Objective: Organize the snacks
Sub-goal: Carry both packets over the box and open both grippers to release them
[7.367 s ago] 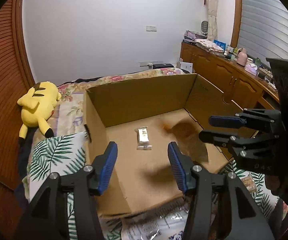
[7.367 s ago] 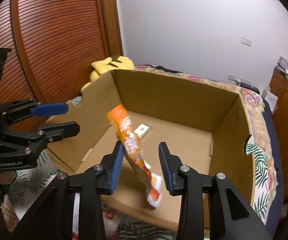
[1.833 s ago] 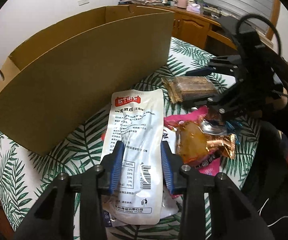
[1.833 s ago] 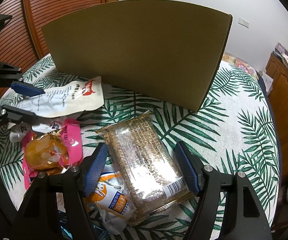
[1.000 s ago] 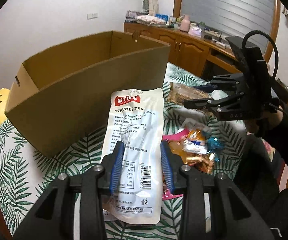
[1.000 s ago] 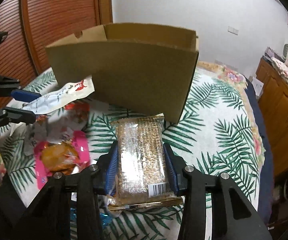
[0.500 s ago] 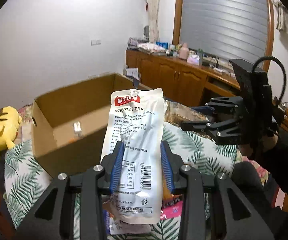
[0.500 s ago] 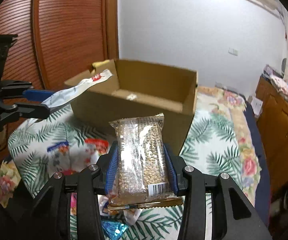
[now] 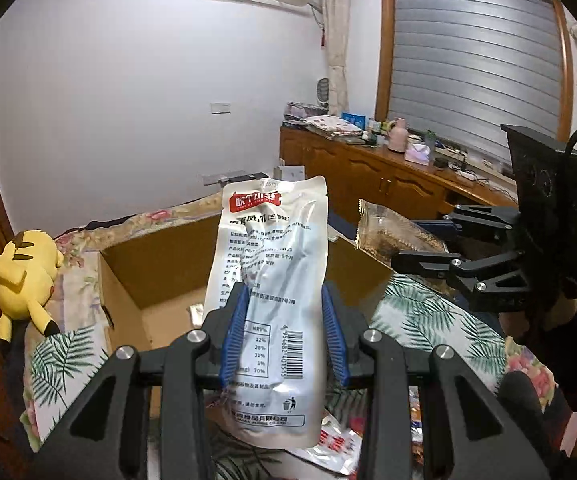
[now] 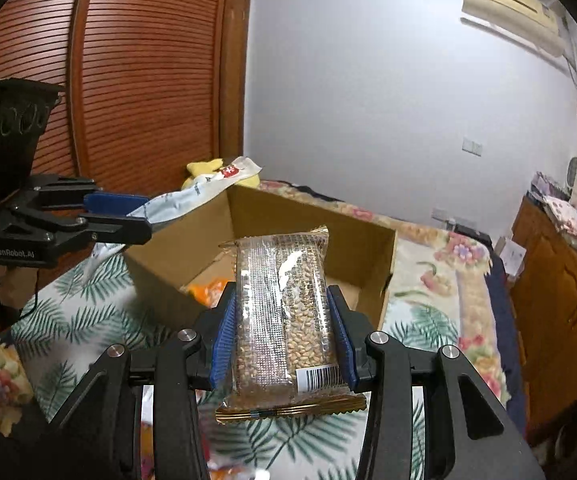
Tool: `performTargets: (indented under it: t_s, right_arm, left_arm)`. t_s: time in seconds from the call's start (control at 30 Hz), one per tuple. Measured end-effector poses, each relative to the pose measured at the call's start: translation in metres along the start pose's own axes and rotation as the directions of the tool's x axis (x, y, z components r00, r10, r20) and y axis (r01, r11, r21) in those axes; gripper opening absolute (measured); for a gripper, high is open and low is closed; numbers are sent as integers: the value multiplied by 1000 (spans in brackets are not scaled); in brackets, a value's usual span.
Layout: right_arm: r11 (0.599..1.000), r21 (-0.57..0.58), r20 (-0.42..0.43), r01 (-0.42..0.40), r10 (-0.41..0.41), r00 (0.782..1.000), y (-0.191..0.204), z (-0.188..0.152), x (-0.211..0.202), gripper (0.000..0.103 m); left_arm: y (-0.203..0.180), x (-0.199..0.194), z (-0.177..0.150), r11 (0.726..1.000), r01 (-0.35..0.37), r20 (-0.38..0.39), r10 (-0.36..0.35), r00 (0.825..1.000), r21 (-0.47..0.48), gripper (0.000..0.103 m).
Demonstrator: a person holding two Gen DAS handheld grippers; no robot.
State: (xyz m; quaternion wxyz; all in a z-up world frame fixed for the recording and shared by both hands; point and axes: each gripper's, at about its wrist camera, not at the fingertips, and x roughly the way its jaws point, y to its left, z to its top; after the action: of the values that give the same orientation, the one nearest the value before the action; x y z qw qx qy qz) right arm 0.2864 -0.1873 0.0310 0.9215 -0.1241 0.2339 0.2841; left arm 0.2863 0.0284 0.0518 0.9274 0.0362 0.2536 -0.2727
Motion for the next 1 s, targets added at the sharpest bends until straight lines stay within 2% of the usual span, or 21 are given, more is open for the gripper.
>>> performTargets:
  t_s: [0.3,0.47,1.0]
  right_arm:
    - [1000,3,-9,0,0,1000,-9,21,46,43]
    - [1000,9,-25,9,-8,1000,-12,26,73,43]
    - [998,53,-95,20,-15,995,-13,19,111,43]
  left_arm:
    - [35,38,10,998,-46,-8,45,999,-44,35]
    - [51,61,7,994,-74,-38,71,997,-78,35]
    - [49,95,-4,986,-141,-135,128,983,-92,37]
